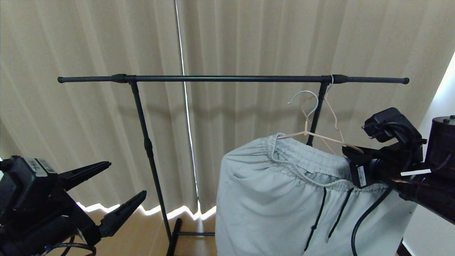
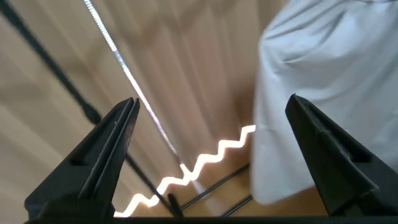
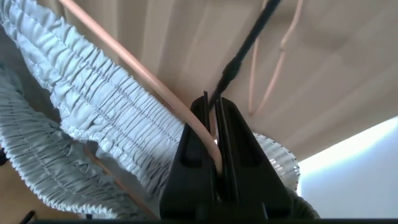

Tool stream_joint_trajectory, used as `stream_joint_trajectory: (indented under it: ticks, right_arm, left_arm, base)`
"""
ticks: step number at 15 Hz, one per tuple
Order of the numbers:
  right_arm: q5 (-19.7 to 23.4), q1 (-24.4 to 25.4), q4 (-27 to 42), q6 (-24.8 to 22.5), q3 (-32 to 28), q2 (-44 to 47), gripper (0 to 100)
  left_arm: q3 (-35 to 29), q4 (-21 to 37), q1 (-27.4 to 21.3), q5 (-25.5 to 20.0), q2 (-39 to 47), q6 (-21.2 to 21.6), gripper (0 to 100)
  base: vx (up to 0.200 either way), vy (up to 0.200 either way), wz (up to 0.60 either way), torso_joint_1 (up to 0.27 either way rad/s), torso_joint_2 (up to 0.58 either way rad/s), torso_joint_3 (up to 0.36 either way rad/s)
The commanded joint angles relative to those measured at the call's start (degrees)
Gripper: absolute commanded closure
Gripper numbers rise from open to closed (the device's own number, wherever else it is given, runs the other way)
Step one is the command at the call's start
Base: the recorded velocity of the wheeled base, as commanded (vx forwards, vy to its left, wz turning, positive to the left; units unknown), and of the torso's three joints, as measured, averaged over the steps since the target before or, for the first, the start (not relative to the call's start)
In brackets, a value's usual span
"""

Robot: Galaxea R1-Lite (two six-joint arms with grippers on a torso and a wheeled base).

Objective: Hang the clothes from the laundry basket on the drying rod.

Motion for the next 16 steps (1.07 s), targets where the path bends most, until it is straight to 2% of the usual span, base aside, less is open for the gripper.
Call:
stream_joint_trajectory:
  ticks: [1, 2, 14, 16]
  right_arm:
    - [-0.6, 0.0, -0.5, 0.0, 0.0, -0.7, 100]
    - [-0.7, 0.0, -0.5, 0.0, -0.1, -0.8, 100]
    - [-1.0, -0.2, -0.7, 0.0, -0.8, -0.3, 100]
    - [-1.0, -0.2, -0.7, 0.0, -0.9, -0.2, 100]
  left_arm:
    - [-0.2, 0.0, -0.6, 0.1, 0.0, -0.1, 0]
    - [-0.2, -0.1, -0.6, 0.1, 0.0, -0.1, 0]
    - [0.6, 0.0, -0.6, 0.1, -1.4, 0.4, 0]
    - [0.6, 0.0, -0.6, 0.1, -1.5, 0.7, 0]
  base:
    - [0.000, 0.000, 0.00, 0.000, 0.00, 0.000]
    - [0.000, 0.000, 0.00, 0.000, 0.00, 0.000]
    - [0.200, 0.000, 0.00, 0.000, 0.00, 0.004]
    - [0.000, 0.000, 0.00, 0.000, 0.00, 0.000]
